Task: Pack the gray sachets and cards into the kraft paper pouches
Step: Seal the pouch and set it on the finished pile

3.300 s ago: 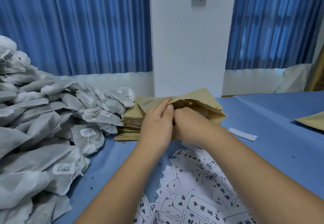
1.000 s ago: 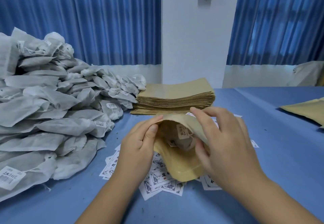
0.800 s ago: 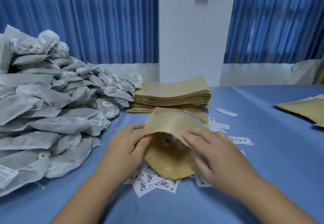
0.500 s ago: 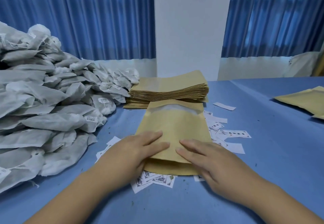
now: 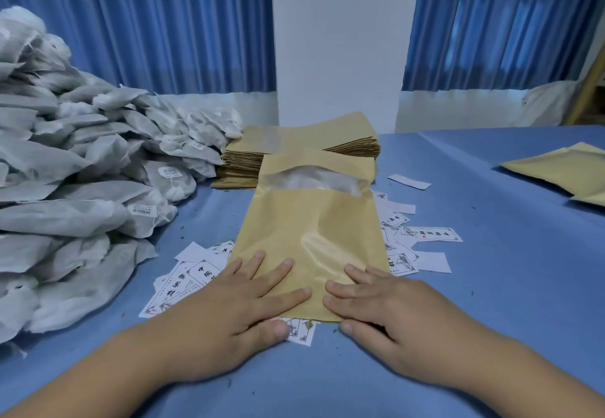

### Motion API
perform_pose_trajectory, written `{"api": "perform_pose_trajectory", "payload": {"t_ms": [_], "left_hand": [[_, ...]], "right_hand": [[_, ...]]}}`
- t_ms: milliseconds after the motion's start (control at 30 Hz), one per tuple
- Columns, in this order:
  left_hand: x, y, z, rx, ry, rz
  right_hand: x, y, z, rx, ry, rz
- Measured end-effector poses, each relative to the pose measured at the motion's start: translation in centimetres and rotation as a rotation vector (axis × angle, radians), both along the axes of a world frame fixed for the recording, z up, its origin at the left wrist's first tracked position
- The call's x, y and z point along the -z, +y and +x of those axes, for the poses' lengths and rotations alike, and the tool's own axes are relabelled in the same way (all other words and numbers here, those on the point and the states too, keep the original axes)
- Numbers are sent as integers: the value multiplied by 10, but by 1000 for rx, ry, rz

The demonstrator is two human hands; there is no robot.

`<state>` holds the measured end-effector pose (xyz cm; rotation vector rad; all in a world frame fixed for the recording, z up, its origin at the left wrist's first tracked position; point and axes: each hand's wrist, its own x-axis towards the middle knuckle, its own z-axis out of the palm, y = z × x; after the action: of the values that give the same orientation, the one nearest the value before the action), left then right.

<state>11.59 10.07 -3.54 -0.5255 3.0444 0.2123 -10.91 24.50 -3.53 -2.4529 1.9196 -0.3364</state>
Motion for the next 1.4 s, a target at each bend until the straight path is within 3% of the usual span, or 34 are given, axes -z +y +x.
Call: {"api": "perform_pose_trajectory", "payload": {"t_ms": [167,367,533,633,800,1000,1133,1400], "left_hand": [[-3,2,-4,-46,21,79],[1,5,-5,-60,94,35],[1,2,0,-59,249,18],[2,0,2,-63,319,39],[3,1,1,-42,326,29],[2,4,0,-72,333,61],[0,5,3,-62,313,9],[-11,8,12,-39,386,-33]], "right_hand": [[-2,4,12,8,95,-272],[-2,1,19,69,176,-333],[-1,-1,23,153,85,-504],[-2,1,21,156,70,-480],[-8,9,16,105,118,-266],[-5,8,22,84,248,-364],[-5,6,21,154,89,-447],[-5,4,15,268,-168,-383]]}}
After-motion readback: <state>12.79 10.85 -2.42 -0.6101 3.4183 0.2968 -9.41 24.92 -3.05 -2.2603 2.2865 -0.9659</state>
